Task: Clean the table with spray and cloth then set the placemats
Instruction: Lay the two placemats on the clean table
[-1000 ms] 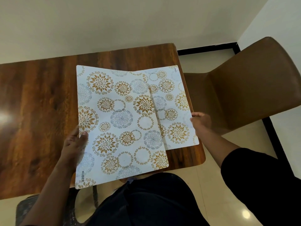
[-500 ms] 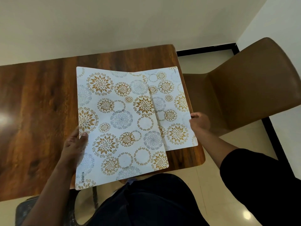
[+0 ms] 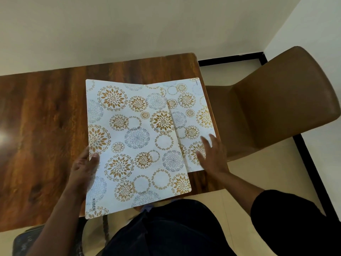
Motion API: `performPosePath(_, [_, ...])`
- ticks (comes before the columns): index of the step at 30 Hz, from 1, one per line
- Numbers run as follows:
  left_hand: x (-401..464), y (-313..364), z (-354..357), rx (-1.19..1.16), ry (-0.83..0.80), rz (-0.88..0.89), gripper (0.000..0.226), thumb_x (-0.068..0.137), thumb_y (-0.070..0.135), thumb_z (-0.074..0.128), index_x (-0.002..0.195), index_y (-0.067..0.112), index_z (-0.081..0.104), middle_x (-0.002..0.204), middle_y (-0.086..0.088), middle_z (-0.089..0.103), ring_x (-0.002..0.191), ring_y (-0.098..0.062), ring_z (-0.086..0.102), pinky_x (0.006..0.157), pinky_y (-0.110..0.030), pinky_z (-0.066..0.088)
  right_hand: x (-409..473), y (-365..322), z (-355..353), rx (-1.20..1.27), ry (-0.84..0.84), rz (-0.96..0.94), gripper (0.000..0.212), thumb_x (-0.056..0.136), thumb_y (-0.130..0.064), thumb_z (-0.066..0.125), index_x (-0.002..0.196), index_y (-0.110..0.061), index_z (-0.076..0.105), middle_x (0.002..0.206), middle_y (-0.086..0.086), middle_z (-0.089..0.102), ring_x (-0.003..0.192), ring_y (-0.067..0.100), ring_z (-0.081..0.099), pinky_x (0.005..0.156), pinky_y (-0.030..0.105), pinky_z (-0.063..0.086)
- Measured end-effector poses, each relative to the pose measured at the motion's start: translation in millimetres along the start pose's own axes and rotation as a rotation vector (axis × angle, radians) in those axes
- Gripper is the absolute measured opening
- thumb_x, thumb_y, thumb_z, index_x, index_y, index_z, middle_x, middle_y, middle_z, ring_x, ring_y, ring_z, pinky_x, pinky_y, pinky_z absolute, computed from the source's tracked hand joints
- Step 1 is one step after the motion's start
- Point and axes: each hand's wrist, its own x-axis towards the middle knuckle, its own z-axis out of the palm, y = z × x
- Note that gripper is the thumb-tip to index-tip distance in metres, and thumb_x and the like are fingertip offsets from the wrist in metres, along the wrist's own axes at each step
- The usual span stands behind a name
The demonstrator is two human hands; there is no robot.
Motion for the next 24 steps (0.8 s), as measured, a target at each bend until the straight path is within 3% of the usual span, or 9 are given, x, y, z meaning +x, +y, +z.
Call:
performPosePath(3, [0, 0, -1, 0.0, 0.0, -0.012, 0.041, 0.113, 0.009, 0.046, 0.152, 0.019, 0.054, 0.121, -0.007, 0.078, 0.084, -0.026, 0.081, 0.069, -0.042, 0.068, -23, 1, 16, -0.072, -0.106, -0.197, 0.074, 0.101, -0.068, 0.036, 0.165, -0.031, 0.024, 0.175, 0.007, 0.006, 0.161, 0.029, 0.005, 0.127, 0.057, 0.014])
performPosePath(7, [1, 1, 1, 0.002, -0.011, -0.01, 0.04, 0.113, 0.008, 0.044, 0.15, 0.018, 0.054, 0.116, -0.003, 0.08, 0.084, -0.024, 0.08, 0.068, -0.039, 0.068, -39, 8, 31, -0.119, -0.163, -0.225, 0.083, 0.096, -0.082, 0.022, 0.166, -0.038, 0.01, 0.175, 0.0, -0.007, 0.161, 0.024, -0.007, 0.127, 0.058, 0.003])
performPosePath(10, [3, 0, 1, 0.019, -0.02, 0.003, 0.04, 0.113, 0.007, 0.044, 0.149, 0.017, 0.056, 0.125, -0.006, 0.077, 0.089, -0.024, 0.08, 0.072, -0.04, 0.068, -38, 13, 24, -0.128, -0.197, -0.24, 0.094, 0.089, -0.091, 0.021, 0.166, -0.04, -0.001, 0.174, -0.004, -0.017, 0.16, 0.021, -0.016, 0.128, 0.054, -0.005])
performPosePath(15, [6, -4, -3, 0.032, -0.051, 0.011, 0.043, 0.113, 0.008, 0.043, 0.154, 0.016, 0.052, 0.141, -0.014, 0.068, 0.1, -0.028, 0.078, 0.08, -0.044, 0.067, -35, 20, 17, -0.159, -0.228, -0.282, 0.106, 0.082, -0.098, 0.028, 0.164, -0.043, -0.009, 0.172, -0.007, -0.023, 0.159, 0.019, -0.021, 0.129, 0.054, -0.003])
performPosePath(24, [3, -4, 2, 0.016, -0.073, 0.027, 0.043, 0.113, 0.007, 0.04, 0.155, 0.011, 0.049, 0.137, -0.013, 0.069, 0.101, -0.028, 0.078, 0.08, -0.045, 0.067, -34, 19, 16, -0.155, -0.247, -0.28, 0.106, 0.082, -0.098, 0.028, 0.164, -0.042, -0.011, 0.171, -0.006, -0.025, 0.158, 0.02, -0.023, 0.129, 0.055, -0.003])
